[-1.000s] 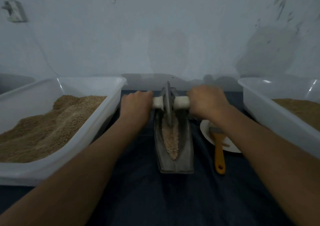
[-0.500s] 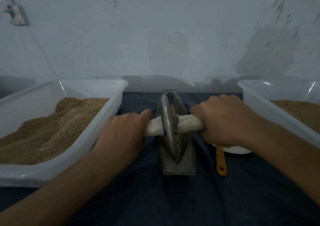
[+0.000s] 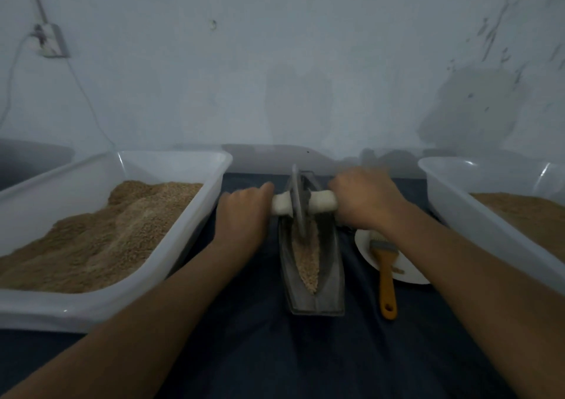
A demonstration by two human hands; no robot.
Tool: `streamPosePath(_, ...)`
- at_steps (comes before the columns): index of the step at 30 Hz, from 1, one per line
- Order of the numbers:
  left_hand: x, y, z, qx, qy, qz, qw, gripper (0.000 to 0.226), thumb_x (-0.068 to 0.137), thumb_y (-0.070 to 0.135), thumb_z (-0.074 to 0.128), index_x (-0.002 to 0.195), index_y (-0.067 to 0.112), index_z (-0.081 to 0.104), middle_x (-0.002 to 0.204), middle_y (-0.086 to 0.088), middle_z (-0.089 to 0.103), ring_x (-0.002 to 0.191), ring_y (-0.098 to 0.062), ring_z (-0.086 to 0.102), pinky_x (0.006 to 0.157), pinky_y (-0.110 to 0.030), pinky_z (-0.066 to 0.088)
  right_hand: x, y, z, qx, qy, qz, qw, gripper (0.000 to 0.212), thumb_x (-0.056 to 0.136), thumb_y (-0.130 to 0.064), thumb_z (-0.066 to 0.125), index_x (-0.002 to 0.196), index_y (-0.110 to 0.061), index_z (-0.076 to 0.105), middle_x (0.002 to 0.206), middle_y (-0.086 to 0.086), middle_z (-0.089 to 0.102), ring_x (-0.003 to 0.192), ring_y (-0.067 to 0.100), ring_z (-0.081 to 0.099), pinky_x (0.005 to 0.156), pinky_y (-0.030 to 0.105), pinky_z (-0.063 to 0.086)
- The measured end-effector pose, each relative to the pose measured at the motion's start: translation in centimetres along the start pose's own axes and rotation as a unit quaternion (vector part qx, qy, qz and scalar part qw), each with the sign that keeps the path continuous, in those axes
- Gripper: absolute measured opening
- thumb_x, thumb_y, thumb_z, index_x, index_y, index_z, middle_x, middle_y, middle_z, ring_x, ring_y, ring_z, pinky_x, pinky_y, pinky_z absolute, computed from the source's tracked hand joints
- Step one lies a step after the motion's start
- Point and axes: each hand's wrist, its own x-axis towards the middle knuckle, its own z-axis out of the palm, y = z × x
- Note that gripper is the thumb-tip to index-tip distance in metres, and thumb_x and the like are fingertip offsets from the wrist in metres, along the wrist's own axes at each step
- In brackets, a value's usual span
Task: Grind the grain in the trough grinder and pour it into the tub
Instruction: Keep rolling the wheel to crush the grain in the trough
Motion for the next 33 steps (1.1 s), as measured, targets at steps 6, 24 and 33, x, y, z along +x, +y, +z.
streamPosePath(6, -5.5, -0.4, -3.8, 0.045, -0.016, 0.051, 0.998, 0.029, 0.088, 0.031, 0.069, 0.099, 0.034, 0.043, 0.093, 0.006, 0.066, 0.084, -0.019, 0.067, 0.064, -0.033, 0.030, -5.6, 0.3, -1.5, -0.053, 0.082, -0.099, 0.990, 0.018, 0.071, -0.039, 0.065, 0.069, -0.031, 0.048, 0.059, -0.012, 0.038, 0.050, 0.008, 0.034, 0.047, 0.026, 0.017)
streamPosePath(24, -1.1, -0.4, -3.3, -0.013, -0.092, 0.068, 0.993, 0.033, 0.092, 0.019, 0.067, 0.119, 0.027, 0.049, 0.114, 0.000, 0.067, 0.104, -0.025, 0.067, 0.084, -0.039, 0.051, -4.0, 0.4, 0.9, -0.002, 0.090, -0.028, 0.996, 0.027, 0.081, -0.045, 0.071, 0.093, -0.031, 0.051, 0.074, -0.005, 0.050, 0.063, 0.020, 0.043, 0.056, 0.031, 0.029)
streamPosePath(33, -2.9, -1.1, -2.8, -0.025, -0.089, 0.017, 0.996, 0.026, 0.090, 0.021, 0.070, 0.101, 0.032, 0.049, 0.100, 0.003, 0.065, 0.093, -0.022, 0.066, 0.069, -0.034, 0.045, -5.1, 0.3, -0.3, -0.049, 0.110, -0.080, 0.989, 0.033, 0.072, -0.041, 0.076, 0.078, -0.033, 0.045, 0.061, -0.009, 0.033, 0.053, 0.017, 0.032, 0.049, 0.025, 0.016)
